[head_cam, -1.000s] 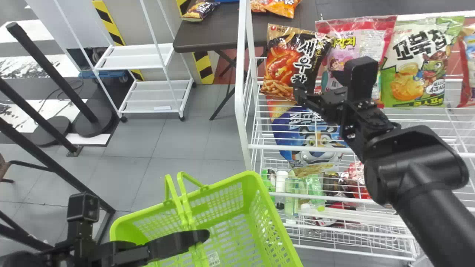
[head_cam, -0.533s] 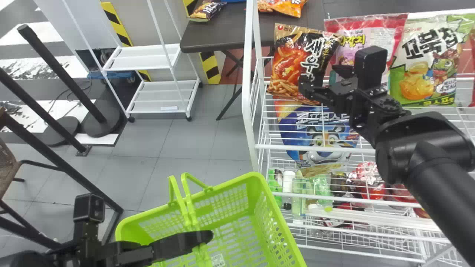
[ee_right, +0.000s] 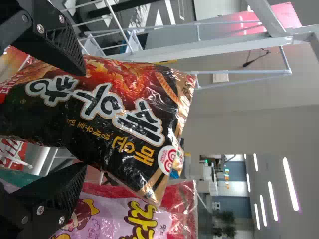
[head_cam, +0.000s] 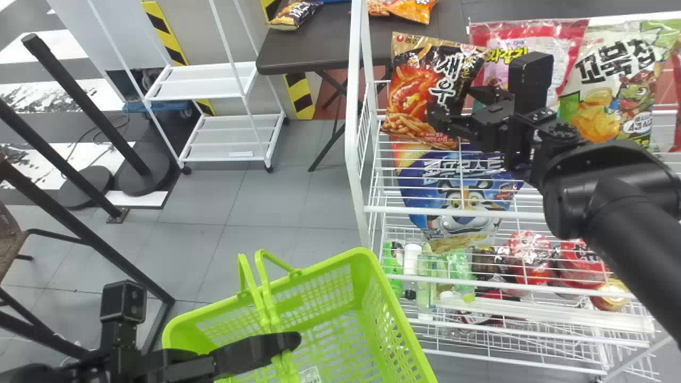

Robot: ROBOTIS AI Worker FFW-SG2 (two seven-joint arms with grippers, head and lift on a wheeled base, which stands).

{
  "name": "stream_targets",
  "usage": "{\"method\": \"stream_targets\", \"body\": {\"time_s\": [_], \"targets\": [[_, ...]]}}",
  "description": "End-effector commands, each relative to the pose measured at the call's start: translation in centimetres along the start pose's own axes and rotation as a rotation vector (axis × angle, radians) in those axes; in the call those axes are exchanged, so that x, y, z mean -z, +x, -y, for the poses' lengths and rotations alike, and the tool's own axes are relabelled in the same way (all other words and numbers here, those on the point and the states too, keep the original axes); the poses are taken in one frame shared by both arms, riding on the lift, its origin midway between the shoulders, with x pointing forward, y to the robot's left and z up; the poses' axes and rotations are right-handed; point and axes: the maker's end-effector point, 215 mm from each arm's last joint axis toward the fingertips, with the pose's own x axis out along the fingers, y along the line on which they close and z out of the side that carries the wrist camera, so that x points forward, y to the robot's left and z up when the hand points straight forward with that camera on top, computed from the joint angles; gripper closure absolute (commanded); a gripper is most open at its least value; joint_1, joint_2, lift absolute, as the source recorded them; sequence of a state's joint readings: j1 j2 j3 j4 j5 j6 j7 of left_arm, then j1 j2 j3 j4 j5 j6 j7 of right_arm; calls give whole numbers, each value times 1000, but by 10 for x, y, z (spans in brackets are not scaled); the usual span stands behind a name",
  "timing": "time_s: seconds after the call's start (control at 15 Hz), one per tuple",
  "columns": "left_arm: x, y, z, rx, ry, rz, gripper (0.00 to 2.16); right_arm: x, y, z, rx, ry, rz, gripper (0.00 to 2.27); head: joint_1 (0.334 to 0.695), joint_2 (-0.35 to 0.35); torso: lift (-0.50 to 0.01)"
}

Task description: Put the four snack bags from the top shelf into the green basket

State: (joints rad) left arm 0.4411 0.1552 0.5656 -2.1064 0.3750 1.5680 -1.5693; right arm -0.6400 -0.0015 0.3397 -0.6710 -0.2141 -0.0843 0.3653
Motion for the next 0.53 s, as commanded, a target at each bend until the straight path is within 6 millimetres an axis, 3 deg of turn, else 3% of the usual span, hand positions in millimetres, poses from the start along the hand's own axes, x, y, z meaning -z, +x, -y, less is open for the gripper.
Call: {"method": "stream_targets", "body": {"time_s": [0.0, 0.07, 0.13, 0.27, 0.47], "targets": [[1, -1, 2, 20, -2, 6, 2148, -6, 4, 0, -31, -11, -13, 481, 695, 209, 0], [1, -4, 2, 21, 6, 13, 2148, -10, 6, -2, -49, -14, -14, 680, 695, 210, 0], [3, -7, 1, 21, 3, 18, 2148, -9, 7, -4, -63, -14, -29, 1102, 695, 212, 0], [1, -11, 1, 23, 5, 28, 2148, -6, 7, 1, -44, -1, -42, 2256, 695, 220, 0], [-2, -15, 5, 32, 8, 42, 2148, -5, 6, -10, -64, -7, -38, 2256, 695, 222, 0]]}}
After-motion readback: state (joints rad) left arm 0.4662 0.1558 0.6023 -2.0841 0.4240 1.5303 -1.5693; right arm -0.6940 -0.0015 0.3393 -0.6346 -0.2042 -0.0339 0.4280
